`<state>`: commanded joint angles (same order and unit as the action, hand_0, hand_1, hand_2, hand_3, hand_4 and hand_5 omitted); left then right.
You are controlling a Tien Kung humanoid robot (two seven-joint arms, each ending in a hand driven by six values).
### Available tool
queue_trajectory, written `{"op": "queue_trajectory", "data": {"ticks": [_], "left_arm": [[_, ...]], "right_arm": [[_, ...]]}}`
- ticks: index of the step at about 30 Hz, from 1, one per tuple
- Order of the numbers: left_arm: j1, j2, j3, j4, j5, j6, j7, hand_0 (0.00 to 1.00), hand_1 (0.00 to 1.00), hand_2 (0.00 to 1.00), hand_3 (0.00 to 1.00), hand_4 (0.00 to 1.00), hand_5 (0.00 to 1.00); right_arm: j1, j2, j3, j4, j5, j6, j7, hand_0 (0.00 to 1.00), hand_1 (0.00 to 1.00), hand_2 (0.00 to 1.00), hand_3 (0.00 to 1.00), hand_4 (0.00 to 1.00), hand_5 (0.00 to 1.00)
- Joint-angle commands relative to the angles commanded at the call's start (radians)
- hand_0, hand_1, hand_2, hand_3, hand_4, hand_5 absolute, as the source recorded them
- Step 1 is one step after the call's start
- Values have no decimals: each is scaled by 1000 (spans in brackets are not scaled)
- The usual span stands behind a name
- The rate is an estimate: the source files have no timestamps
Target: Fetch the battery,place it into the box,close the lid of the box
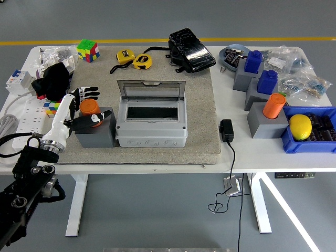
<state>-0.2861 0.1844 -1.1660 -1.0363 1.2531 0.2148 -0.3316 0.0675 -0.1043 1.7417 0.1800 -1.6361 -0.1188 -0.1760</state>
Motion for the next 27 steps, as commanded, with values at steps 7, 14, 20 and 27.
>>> {"op": "queue_trajectory", "data": {"ticks": [7, 14, 20, 27], "left_arm": [[-1, -2, 3, -2, 3, 5, 0, 527, 654, 669, 677, 998, 15], [1, -4, 4, -3, 1, 9, -3, 524, 653, 665, 674, 998, 16], [2, -4, 4, -3, -3, 8, -4, 517, 645, 646, 654, 998, 18], [4, -7, 3, -3, -7, 9, -6, 495, 623, 576, 594, 998, 20]], "right_arm": [[1, 1, 2, 0, -2, 0, 0, 850, 845, 816, 864, 998, 998], [0, 1, 9, 0, -5, 0, -1, 850, 846, 816, 866, 998, 998], [1, 1, 8, 0, -3, 0, 0, 850, 846, 816, 865, 998, 998], [1, 1, 10, 0, -7, 0, -2, 849, 846, 816, 866, 998, 998]]}}
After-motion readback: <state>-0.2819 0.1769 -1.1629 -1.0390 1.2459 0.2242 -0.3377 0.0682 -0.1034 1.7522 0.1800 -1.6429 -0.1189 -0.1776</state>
